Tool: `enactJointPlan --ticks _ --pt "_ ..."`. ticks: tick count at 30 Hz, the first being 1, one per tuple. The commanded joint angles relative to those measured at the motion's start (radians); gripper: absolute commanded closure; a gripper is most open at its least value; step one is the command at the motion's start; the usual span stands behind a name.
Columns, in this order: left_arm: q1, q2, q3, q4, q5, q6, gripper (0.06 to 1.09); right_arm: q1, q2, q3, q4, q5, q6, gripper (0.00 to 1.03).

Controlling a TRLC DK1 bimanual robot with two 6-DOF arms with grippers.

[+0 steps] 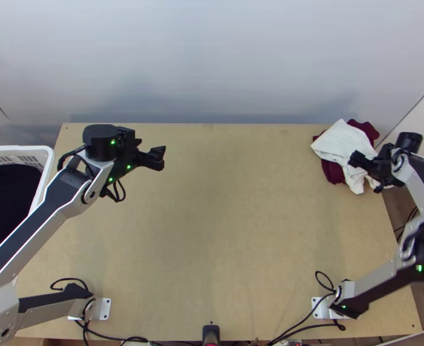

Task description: Fold the t-shirt

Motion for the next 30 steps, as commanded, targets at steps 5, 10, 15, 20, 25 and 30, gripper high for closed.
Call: enactJointPlan --ticks 5,10,15,20,25,30 --pt "0.027 -0.109 -0.044 0.000 -0.001 -0.003 0.10 0.145 -0.542 -0.233 -0.116 -0.035 -0.071 0.04" --pt "0.102 -0.204 -0.110 0.013 0.000 -0.004 0.10 0.304 -0.817 -0.340 -0.139 -0.031 -0.033 0.04" --pt "0.265 -0.307 -0.258 0.075 0.002 -0.067 0.10 0.436 -1.021 -0.509 -0.010 0.077 0.021 0.04" --pt "0.406 -0.477 -0.538 0.191 0.026 -0.083 0.10 0.462 -1.185 -0.699 0.126 0.169 0.042 0.04" --pt "0.424 -0.649 -0.717 0.250 0.028 -0.066 0.10 0.462 -1.340 -0.828 0.247 0.216 0.036 0.04" --pt "0.426 -0.754 -0.811 0.333 0.026 -0.047 0.10 0.470 -1.453 -0.920 0.376 0.222 -0.037 0.04"
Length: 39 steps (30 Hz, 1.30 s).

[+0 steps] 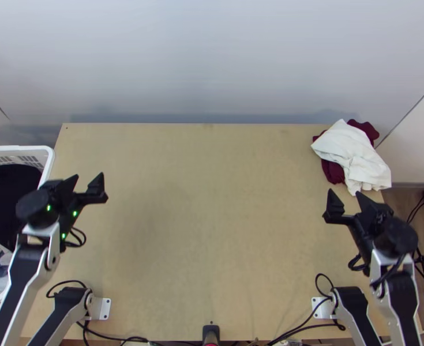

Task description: Fold the t-shirt

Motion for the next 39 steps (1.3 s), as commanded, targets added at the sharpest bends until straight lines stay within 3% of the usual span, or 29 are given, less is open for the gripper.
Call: enactJointPlan --ticks 1,9,12,17,25,28,31,37,39 --pt "0.036 -0.178 -0.190 0.117 -0.001 0.015 0.10 0.035 -0.188 -0.173 0.182 0.031 -0.076 0.04" --pt "0.036 -0.333 -0.340 0.346 -0.022 0.067 0.10 0.102 -0.323 -0.390 0.515 0.031 -0.297 0.04" --pt "0.036 -0.377 -0.405 0.440 -0.022 0.156 0.11 0.122 -0.344 -0.436 0.573 0.031 -0.296 0.04" --pt "0.038 -0.414 -0.454 0.446 -0.024 0.171 0.11 0.145 -0.453 -0.473 0.569 0.029 -0.283 0.04" --pt "0.008 -0.733 -0.635 0.383 -0.022 0.167 0.11 0.138 -0.476 -0.509 0.544 0.031 -0.201 0.04" --pt "0.036 -0.731 -0.641 0.308 -0.027 0.128 0.11 0.142 -0.476 -0.515 0.477 0.031 -0.184 0.04" --pt "0.047 -0.731 -0.647 0.208 -0.024 0.124 0.10 0.133 -0.476 -0.516 0.296 0.032 -0.178 0.04" --pt "-0.044 -0.666 -0.638 0.137 0.006 0.101 0.10 0.027 -0.473 -0.515 0.291 0.020 -0.173 0.04" --pt "-0.001 -0.666 -0.638 0.139 0.006 0.162 0.10 0.013 -0.471 -0.515 0.290 0.020 -0.171 0.04"
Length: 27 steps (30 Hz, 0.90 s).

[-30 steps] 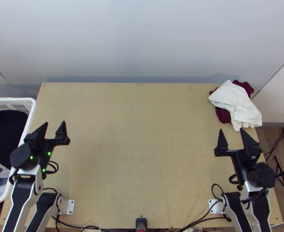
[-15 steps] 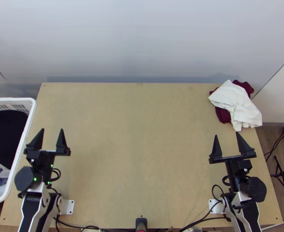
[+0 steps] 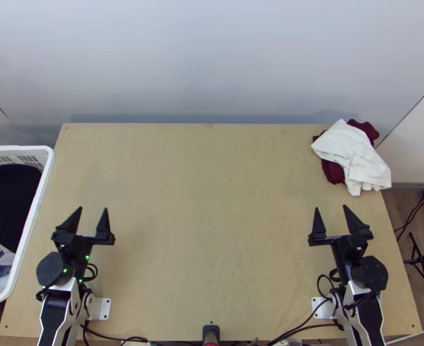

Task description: Fold the t-shirt

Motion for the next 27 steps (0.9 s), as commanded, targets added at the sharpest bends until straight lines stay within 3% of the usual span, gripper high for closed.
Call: enactJointPlan --ticks 1,27 --pt "0.032 0.005 -0.016 -0.044 0.013 0.068 0.10 -0.068 -0.002 -0.005 -0.041 -0.006 0.007 0.04" --pt "0.069 -0.044 -0.016 -0.041 0.014 0.068 0.10 -0.066 -0.002 -0.005 -0.041 -0.006 0.007 0.04"
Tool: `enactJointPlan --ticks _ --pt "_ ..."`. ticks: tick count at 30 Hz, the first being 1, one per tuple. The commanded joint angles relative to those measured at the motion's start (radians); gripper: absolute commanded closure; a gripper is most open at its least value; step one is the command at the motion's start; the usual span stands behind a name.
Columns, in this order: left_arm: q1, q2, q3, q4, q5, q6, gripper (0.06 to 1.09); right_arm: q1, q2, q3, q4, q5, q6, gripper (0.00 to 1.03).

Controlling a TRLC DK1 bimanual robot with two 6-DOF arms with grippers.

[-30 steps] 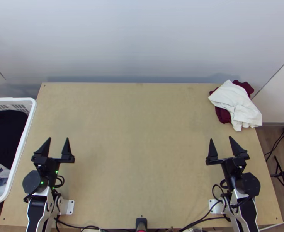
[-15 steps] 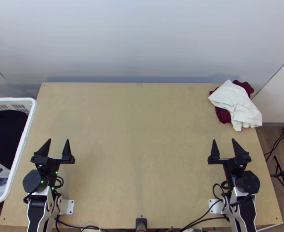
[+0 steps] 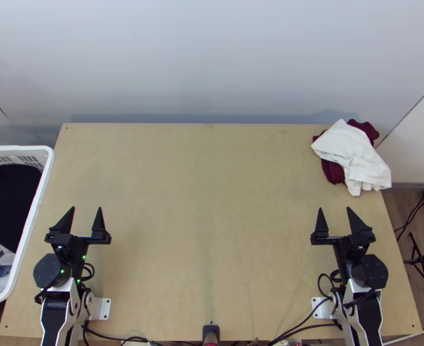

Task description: Fold the t-shirt

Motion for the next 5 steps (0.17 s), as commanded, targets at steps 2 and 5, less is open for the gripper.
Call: enactJointPlan --ticks 2,5 --pt "0.000 -0.001 0.000 -0.005 0.001 0.001 0.10 0.000 0.001 0.000 0.000 0.001 -0.001 0.04" --pt "0.000 -0.001 0.000 -0.005 0.001 0.001 0.10 0.000 0.001 0.000 0.000 0.001 -0.001 0.04"
